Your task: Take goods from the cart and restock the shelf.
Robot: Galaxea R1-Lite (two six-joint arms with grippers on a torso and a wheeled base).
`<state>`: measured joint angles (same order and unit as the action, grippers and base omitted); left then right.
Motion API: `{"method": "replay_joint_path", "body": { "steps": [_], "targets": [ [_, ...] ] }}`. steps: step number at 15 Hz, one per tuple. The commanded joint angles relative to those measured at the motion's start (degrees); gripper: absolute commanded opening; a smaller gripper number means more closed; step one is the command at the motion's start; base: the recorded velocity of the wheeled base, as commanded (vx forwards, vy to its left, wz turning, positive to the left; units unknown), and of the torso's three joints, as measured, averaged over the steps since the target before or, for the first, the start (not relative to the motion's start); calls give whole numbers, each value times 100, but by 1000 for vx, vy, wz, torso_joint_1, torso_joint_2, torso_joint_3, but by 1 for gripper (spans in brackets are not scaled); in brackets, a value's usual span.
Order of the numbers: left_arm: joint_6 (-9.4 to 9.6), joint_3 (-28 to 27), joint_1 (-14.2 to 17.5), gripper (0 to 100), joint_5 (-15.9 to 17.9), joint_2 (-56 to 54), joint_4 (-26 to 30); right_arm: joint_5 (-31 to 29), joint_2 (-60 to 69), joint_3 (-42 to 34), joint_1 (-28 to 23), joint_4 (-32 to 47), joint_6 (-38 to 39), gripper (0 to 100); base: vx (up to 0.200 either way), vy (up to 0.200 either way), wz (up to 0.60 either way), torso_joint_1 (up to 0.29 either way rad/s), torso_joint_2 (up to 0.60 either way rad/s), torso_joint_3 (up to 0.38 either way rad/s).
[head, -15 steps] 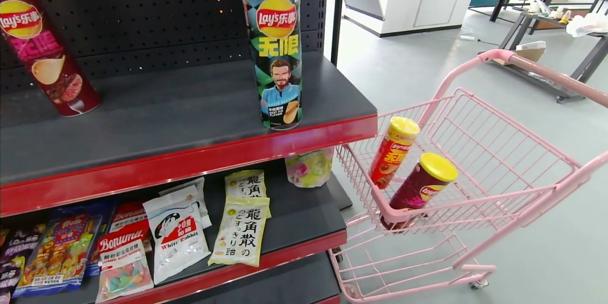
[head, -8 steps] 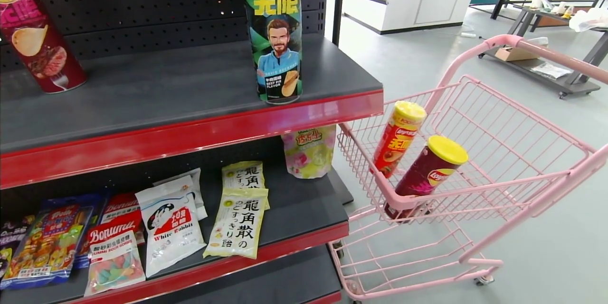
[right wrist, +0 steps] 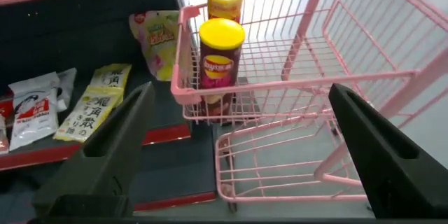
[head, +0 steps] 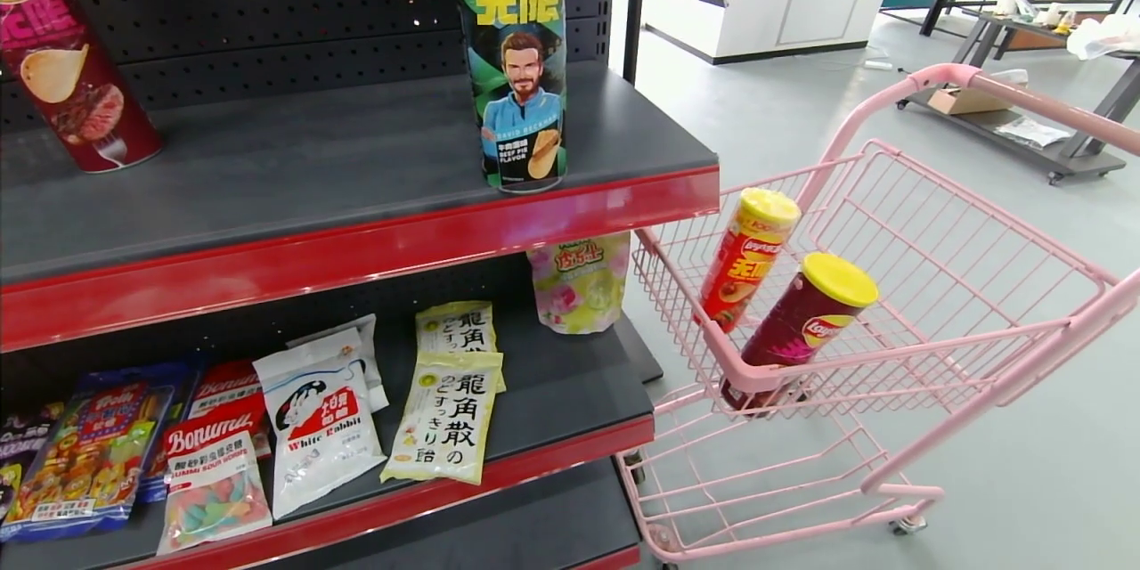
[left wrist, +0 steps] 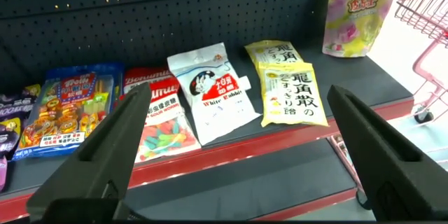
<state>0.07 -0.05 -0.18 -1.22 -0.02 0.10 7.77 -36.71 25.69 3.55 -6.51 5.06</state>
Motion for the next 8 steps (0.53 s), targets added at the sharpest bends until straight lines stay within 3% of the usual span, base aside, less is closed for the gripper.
{"method": "replay_joint_path", "body": {
  "steps": [1,2,5,8],
  "targets": [
    [1,-4,1,100,-1,2,-1,296,-3097,402,348,-1309,171,100,0,0,0,0,0,0],
    [1,5,1,100,-1,2,-1,313,-3747,235,489,-1915,206,100,0,0,0,0,0,0],
    [1,-4,1,100,-1,2,-1,340,-4793,182,498,-2680,197,100,0,0,0,0,0,0],
    [1,5,1,100,-1,2,-1,340,-5162,235,498,-2865,215,100,0,0,0,0,0,0]
  ]
}}
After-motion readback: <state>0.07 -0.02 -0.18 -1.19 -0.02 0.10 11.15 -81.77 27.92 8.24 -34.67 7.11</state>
